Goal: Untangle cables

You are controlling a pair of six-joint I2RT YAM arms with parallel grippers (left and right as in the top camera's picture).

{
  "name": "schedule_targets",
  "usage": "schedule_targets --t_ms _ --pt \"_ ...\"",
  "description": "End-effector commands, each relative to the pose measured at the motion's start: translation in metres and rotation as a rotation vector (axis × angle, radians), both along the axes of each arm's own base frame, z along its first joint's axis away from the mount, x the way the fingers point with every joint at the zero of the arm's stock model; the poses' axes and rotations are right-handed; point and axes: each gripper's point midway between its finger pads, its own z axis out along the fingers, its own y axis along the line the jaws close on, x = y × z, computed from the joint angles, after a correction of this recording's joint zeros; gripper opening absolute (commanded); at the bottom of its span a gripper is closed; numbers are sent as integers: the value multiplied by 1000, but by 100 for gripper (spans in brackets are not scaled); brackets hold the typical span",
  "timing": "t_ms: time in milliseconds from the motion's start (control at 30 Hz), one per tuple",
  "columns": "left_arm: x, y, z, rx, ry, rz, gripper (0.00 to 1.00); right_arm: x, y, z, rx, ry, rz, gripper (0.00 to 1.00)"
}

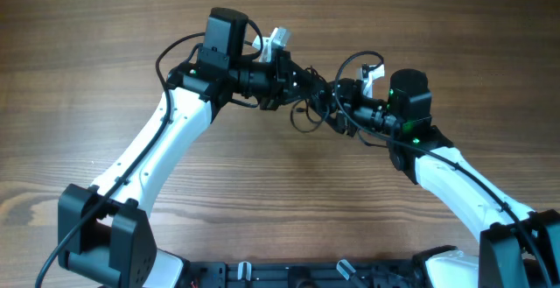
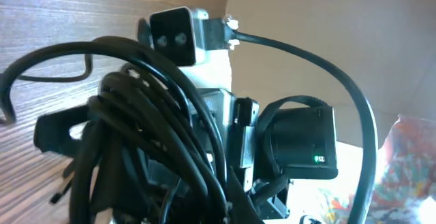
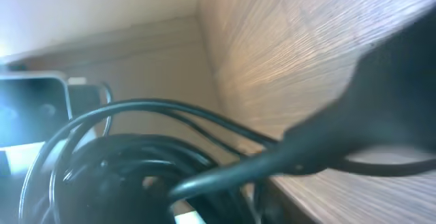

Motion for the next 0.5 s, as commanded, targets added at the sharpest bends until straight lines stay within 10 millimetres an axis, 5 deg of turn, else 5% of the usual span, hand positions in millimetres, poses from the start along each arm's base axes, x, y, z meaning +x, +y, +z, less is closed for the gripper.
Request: schedule_targets --t_ms 0,100,167,233,300,367,467 --pt "-4 -1 21 -44 -36 -19 4 -7 5 0 28 49 34 22" --pt "-2 -1 19 -36 -52 -11 4 -1 1 -2 -40 -71 31 4" --pt "-1 0 19 -33 -82 -17 6 8 -7 -4 -107 -179 18 4" --pt "-2 0 17 -28 -122 -34 38 17 -18 -6 -192 -304 6 4" --pt "-1 7 0 54 -128 -11 81 28 -34 -11 -336 -482 11 4" --pt "2 18 -23 174 -84 53 93 34 -48 -22 -440 -526 -5 5" --pt "4 45 -62 408 -9 165 98 40 -74 -49 -602 -456 -65 4"
